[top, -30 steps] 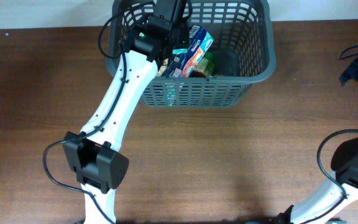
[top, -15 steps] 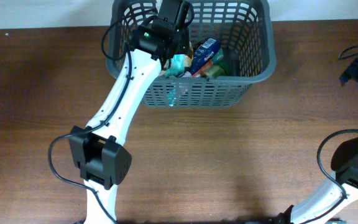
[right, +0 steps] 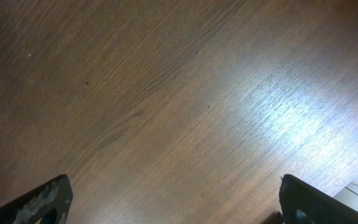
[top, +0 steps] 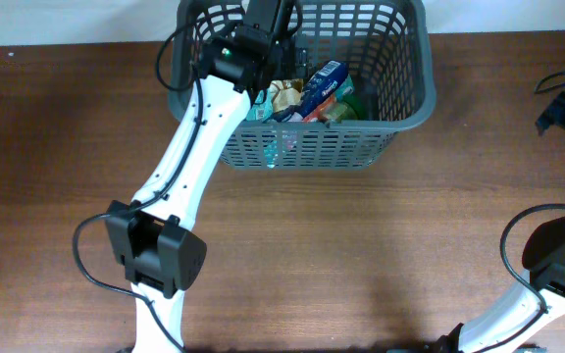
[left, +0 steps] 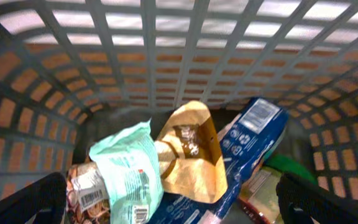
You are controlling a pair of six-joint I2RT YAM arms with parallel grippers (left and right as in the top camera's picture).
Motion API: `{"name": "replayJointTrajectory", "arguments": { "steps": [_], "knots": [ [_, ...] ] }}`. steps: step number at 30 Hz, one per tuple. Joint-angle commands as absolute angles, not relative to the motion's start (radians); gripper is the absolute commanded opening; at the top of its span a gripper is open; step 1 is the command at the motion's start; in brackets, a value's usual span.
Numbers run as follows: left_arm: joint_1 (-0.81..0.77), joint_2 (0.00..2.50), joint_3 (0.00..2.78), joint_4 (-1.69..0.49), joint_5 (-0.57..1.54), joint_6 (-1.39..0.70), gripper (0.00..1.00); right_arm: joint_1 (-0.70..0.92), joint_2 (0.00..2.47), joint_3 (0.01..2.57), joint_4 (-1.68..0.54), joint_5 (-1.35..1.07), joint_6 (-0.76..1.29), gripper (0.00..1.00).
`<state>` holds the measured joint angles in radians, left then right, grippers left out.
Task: Pack container
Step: 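Lower the packets into the basket and open the left gripper, then raise the left gripper out of the basket and retract it left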
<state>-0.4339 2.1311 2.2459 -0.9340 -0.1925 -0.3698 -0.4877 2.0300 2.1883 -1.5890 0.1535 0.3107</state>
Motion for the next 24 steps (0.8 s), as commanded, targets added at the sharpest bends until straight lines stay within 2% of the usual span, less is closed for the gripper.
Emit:
{"name": "replayJointTrajectory", "arguments": {
  "steps": [1, 14, 24],
  "knots": [
    [-0.408, 2.024, 2.294, -0.959, -0.209, -0.365, 0.99, -0.491, 2.02, 2.182, -1.589, 0.17, 0.316, 0.99],
    [-0.216, 1.707, 2.295, -1.122, -0.278, -0.422, 1.0, -0.491, 2.02, 2.182, -1.589, 0.17, 0.316, 0.99],
    [-0.036, 1.623, 2.295, -1.364, -0.319, -0.621, 0.99, -0.491, 2.02, 2.182, -1.589, 0.17, 0.316, 0.99]
  ]
}}
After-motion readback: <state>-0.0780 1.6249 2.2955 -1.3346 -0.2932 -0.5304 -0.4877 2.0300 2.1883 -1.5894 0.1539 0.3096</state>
